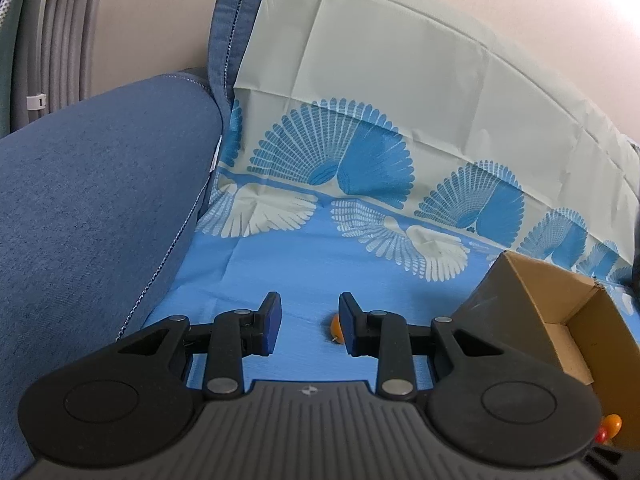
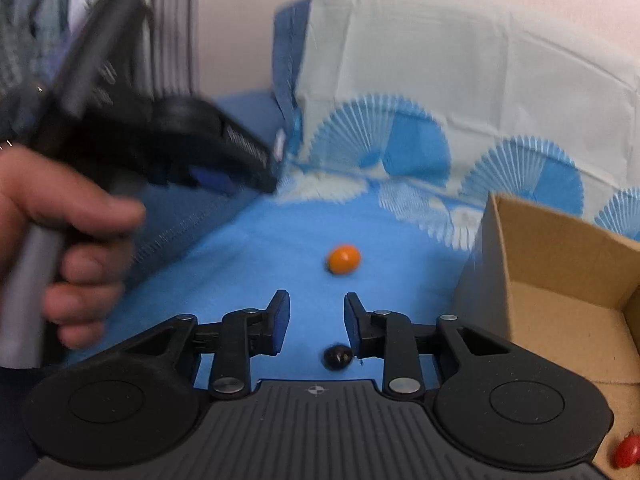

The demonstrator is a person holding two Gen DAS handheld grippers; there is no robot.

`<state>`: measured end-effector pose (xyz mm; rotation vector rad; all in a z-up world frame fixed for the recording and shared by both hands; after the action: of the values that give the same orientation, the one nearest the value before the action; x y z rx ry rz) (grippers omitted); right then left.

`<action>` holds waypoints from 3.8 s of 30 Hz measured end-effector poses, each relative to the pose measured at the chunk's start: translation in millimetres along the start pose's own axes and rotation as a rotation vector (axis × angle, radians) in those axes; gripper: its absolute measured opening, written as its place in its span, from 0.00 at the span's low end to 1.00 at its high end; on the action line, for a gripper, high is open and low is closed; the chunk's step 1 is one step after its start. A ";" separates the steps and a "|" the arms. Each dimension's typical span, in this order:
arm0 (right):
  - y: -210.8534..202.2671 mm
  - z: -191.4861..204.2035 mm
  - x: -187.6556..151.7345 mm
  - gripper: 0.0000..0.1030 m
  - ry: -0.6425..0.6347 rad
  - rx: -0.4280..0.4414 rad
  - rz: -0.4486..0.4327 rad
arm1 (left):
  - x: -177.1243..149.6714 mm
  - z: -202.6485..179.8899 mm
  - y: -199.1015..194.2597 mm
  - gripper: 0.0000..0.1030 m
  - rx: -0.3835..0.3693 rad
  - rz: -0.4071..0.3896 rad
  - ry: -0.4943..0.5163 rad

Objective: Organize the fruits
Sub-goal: 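Move both open tools back toward the mandarin and cherry on the sheet, then close the right tool on the dark cherry while the left tool grasps the mandarin, then carry the cherry and mandarin up over the cardboard box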

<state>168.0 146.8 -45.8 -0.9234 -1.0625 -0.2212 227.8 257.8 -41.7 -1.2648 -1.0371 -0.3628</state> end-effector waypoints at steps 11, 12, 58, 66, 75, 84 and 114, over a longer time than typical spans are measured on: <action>59.8 -16.0 -13.6 0.48 0.112 -0.182 0.132 | -2.9 -6.4 20.6 0.34 0.023 0.030 0.055; 65.0 -19.1 -14.2 0.48 0.133 -0.184 0.138 | -3.6 -8.7 21.5 0.34 0.022 0.029 0.068; 63.6 -1.3 -23.8 0.24 0.160 -0.141 0.127 | -21.7 -50.9 63.0 0.39 0.025 0.070 0.329; 49.1 3.8 -27.4 0.24 0.206 -0.016 0.165 | -34.9 -8.2 40.2 0.39 0.039 0.259 0.174; 56.4 2.9 -47.7 0.27 0.299 0.033 0.259 | -58.3 -14.1 60.5 0.39 0.062 0.395 0.242; 60.8 6.4 -47.7 0.27 0.256 0.030 0.284 | -62.9 -12.9 67.7 0.40 0.063 0.415 0.258; -130.9 -4.8 14.8 0.25 0.051 -0.078 -0.252 | -9.1 -12.9 -91.3 0.39 -0.129 -0.094 0.033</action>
<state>104.4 65.9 36.5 -0.8476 -1.1287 -0.4950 161.8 214.4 6.8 -1.3232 -1.0611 -0.5276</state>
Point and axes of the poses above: each gripper's, at about its wrist camera, not at the fingertips, and y roughly the way its jaws point, z to its left, x to its top, the point moved 4 cm from there along y, roughly the way its jaws point, and after that the axes turned 15 degrees about x, right-handed, at the moved point
